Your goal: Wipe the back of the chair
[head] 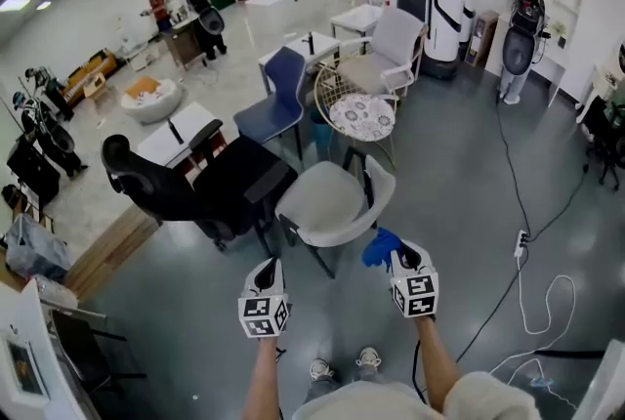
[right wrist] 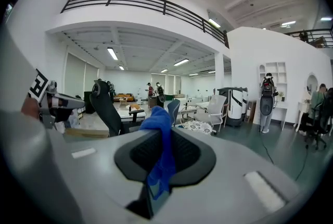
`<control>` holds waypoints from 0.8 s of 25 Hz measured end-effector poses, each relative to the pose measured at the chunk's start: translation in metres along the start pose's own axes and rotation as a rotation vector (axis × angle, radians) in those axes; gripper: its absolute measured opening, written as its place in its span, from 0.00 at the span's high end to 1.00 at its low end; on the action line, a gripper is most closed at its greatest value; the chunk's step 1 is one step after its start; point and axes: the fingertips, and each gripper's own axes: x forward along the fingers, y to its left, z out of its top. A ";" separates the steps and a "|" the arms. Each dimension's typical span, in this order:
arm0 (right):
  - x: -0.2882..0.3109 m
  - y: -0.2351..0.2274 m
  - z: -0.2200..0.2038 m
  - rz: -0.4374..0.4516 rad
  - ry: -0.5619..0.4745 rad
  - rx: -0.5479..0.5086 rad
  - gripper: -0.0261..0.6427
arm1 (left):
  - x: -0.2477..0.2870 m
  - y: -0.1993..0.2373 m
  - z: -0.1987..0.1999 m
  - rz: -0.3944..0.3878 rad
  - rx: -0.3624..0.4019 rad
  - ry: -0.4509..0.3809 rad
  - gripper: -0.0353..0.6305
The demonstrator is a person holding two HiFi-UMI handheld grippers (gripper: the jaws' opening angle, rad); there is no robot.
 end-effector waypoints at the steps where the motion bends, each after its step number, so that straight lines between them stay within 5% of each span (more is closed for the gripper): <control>1: -0.004 -0.002 0.007 -0.001 -0.005 0.000 0.90 | -0.003 -0.001 0.006 0.000 0.001 -0.006 0.95; 20: -0.043 -0.025 0.059 -0.042 -0.079 -0.012 0.90 | -0.038 -0.012 0.050 0.009 0.031 -0.057 0.95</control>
